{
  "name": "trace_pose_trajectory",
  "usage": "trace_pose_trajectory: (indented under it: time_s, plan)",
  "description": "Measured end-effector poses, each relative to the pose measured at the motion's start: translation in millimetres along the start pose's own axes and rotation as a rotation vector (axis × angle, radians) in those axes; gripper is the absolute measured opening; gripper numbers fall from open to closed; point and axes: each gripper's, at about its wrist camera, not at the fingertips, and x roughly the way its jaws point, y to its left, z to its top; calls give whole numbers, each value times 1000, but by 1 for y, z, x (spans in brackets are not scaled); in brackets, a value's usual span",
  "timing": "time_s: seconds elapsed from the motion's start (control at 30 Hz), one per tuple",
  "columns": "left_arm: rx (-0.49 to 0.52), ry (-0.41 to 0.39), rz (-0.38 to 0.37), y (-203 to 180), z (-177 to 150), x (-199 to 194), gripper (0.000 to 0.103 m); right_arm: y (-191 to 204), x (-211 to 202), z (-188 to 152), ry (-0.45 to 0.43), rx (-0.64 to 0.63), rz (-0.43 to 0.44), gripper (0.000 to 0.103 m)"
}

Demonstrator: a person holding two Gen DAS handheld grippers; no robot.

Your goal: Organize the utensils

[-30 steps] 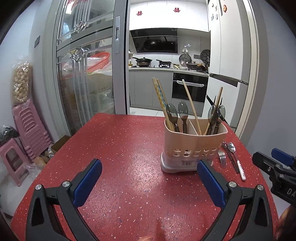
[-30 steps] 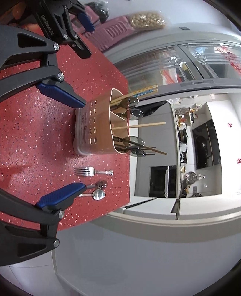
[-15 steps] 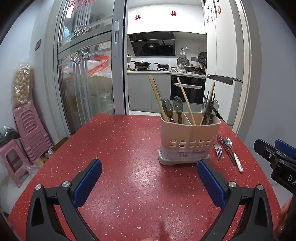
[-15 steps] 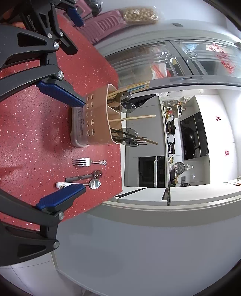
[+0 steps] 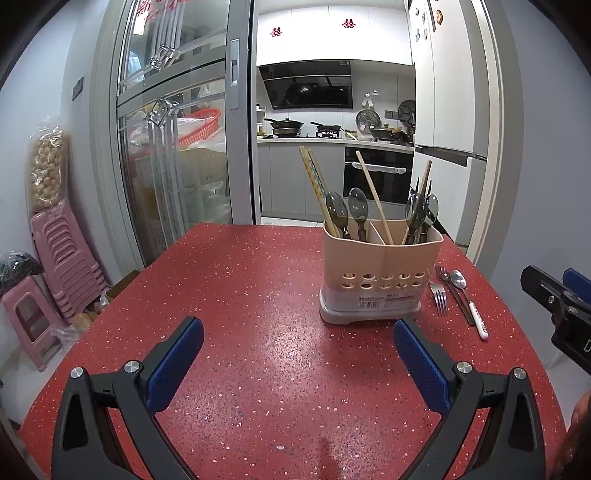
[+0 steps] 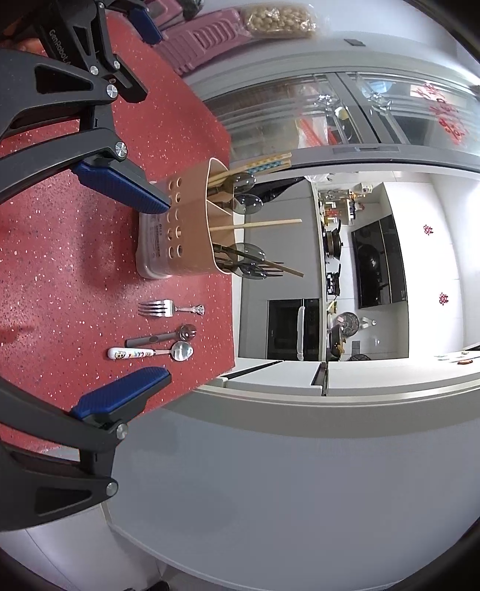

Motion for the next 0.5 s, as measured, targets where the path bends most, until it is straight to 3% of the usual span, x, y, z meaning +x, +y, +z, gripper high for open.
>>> trace_pose_trajectory:
  time_s: [0.5]
  plan:
    - [-5,6,-1,3,1,4,103,0,3,-3,8,8,-5,87]
